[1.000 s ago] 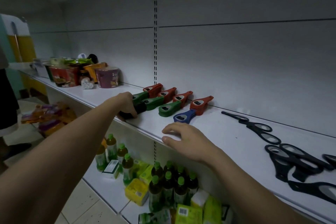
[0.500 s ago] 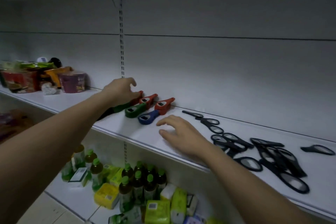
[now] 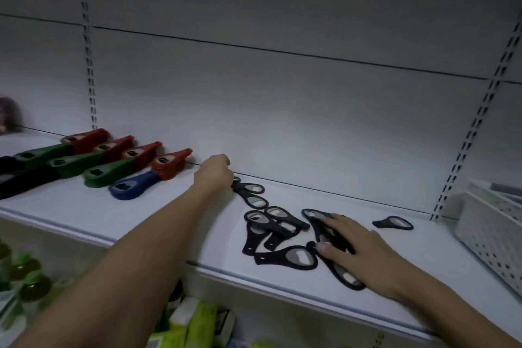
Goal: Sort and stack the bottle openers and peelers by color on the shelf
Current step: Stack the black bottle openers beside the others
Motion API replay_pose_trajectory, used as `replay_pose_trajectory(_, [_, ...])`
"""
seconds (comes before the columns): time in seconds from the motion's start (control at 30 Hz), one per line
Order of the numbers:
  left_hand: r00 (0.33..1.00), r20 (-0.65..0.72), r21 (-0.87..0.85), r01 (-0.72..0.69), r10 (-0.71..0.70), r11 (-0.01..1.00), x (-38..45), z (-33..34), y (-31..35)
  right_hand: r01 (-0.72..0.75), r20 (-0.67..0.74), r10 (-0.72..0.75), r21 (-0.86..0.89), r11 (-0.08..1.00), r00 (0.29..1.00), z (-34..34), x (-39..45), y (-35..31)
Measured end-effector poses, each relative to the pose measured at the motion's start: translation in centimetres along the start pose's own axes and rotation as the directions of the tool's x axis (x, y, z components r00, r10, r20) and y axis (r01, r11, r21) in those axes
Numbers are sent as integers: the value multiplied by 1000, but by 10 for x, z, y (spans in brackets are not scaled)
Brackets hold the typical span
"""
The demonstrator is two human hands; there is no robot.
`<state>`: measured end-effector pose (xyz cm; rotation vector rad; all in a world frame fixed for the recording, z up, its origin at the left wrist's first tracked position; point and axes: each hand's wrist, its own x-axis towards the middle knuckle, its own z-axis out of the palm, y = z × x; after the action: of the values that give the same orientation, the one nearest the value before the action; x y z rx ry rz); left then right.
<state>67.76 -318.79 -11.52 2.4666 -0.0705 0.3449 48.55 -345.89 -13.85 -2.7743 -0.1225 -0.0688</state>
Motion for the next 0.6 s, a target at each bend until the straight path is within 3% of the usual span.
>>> replay_pose_trajectory(0.13, [1000, -23, 135, 20, -17, 991, 16, 26, -1, 117, -81, -123, -73, 990, 989, 1, 26, -20])
replay_pose_trajectory(0.2, [998, 51, 180, -50, 41, 982, 27, 28, -9, 151, -192, -170, -110, 982, 966, -6, 45, -35])
replay_pose_trajectory(0.3, [977, 190, 215, -139, 99, 967, 39, 21, -22, 178, -349, -162, 14, 984, 923, -13, 89, -51])
replay_pose_trajectory(0.4, [971, 213, 221, -154, 106, 963, 38, 15, -26, 217, -186, -212, 6, 976, 959, -7, 133, -66])
replay_pose_trajectory(0.5, [972, 170, 6, -166, 163, 986, 32, 12, -25, 196, 24, -195, -79, 977, 981, 8, 167, -75])
replay_pose_trajectory(0.6, [970, 79, -209, -208, 228, 956, 23, 5, -16, 185, 85, -175, -138, 973, 981, 19, 183, -80])
